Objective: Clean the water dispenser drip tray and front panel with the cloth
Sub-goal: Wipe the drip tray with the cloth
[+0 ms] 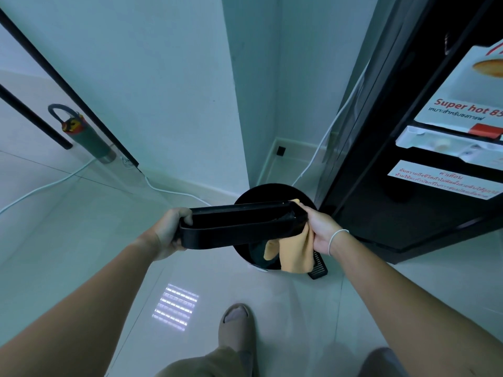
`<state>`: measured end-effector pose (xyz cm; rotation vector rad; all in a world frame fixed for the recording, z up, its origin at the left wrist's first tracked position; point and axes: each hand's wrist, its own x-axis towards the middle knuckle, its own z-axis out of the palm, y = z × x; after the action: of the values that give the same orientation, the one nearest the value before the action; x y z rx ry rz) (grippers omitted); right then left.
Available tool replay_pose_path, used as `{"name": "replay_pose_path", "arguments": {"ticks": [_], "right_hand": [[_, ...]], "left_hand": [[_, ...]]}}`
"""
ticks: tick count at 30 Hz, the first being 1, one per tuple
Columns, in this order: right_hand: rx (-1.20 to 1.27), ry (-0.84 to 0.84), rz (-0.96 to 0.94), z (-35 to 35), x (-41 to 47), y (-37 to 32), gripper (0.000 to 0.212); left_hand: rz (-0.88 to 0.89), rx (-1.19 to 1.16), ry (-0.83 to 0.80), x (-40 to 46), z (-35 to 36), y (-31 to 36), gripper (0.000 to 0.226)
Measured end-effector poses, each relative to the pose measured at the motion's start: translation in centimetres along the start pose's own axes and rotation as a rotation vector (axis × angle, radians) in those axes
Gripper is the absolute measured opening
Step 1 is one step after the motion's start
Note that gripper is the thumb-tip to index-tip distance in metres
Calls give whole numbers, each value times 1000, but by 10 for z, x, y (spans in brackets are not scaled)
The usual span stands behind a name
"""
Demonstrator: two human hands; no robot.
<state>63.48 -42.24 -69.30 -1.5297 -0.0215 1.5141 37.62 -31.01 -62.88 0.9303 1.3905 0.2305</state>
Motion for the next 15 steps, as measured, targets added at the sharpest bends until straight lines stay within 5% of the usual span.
{"name": "replay_pose_path", "arguments": {"ticks": [5,9,15], "right_hand": [[27,-169,-10,-14,-6,-11,46],[30,-124,-16,-8,-8,-10,33],[95,-35,30,7,-2,7,33]], "left_hand": [[30,11,-2,-5,1,0,29],[90,-157,-1,-2,18,9,8],[230,-590,-71,1,45,17,38]]}}
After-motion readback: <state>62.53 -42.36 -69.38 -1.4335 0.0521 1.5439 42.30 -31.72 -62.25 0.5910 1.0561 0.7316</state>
